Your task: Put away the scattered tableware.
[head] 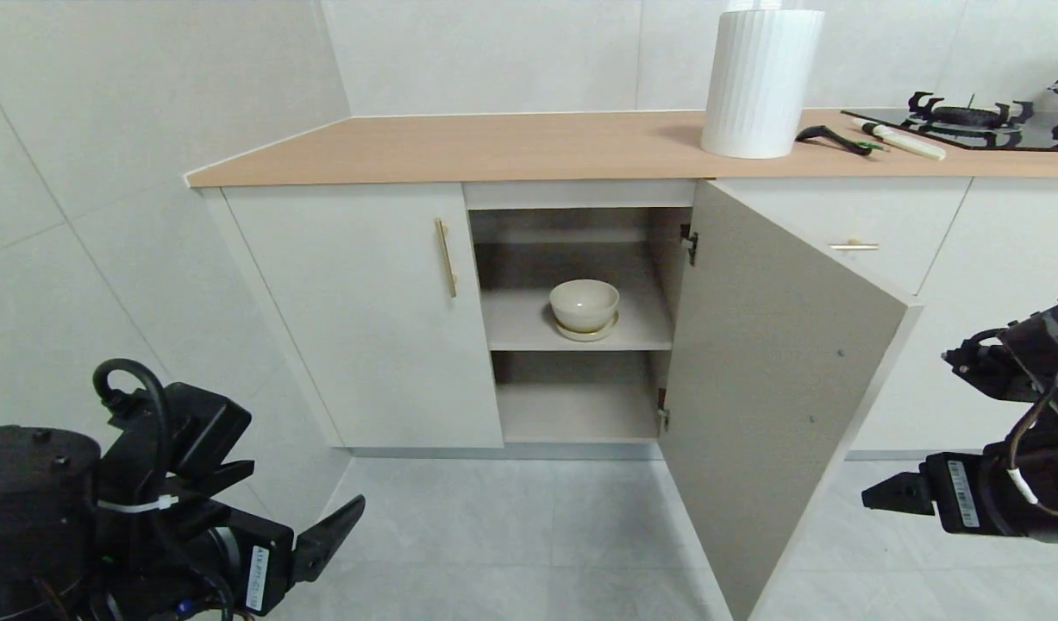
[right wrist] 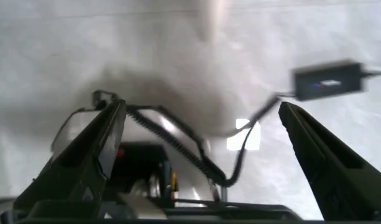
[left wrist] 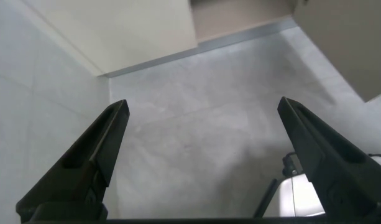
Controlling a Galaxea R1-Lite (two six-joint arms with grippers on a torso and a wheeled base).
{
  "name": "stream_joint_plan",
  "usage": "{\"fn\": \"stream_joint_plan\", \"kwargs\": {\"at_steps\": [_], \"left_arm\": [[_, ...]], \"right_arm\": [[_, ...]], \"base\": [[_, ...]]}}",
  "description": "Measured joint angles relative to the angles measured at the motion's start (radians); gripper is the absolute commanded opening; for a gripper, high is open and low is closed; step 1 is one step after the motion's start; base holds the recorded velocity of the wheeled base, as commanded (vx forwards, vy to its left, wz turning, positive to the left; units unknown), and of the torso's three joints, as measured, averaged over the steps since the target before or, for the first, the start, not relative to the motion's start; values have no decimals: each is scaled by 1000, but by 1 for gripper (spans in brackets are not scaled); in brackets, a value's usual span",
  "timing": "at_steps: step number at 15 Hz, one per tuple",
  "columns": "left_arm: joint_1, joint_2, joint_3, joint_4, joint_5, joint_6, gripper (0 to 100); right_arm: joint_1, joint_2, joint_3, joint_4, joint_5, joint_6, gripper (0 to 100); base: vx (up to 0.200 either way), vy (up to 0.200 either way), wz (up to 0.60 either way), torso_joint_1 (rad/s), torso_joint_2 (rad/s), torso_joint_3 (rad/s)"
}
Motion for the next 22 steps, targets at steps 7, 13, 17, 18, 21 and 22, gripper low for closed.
{"fn": "stream_joint_plan", "kwargs": {"at_steps": [7,13,17,18,21,22], "left_arm": [[0,0,3,0,0,0,100],[0,0,2,-1,0,0,100],[0,1,2,-1,-2,0,100],[0,1,2,-2,-2,0,100],[0,0,2,-3,-2,-1,100],[0,-1,1,-4,-2,-1,100]], "right_arm": [[-262,71,-68,-78,-20,-37,100],[-319,191,-73,-326,-19,126,100],[-307,223,-72,-349,-4,159,100],[-303,232,-72,-361,-1,165,100],[-293,279,-71,-402,7,182,100],[-285,291,-71,-404,22,182,100]], "base": [[0,0,0,0,0,0],[0,0,0,0,0,0],[0,0,0,0,0,0],[0,0,0,0,0,0],[0,0,0,0,0,0],[0,0,0,0,0,0]]}}
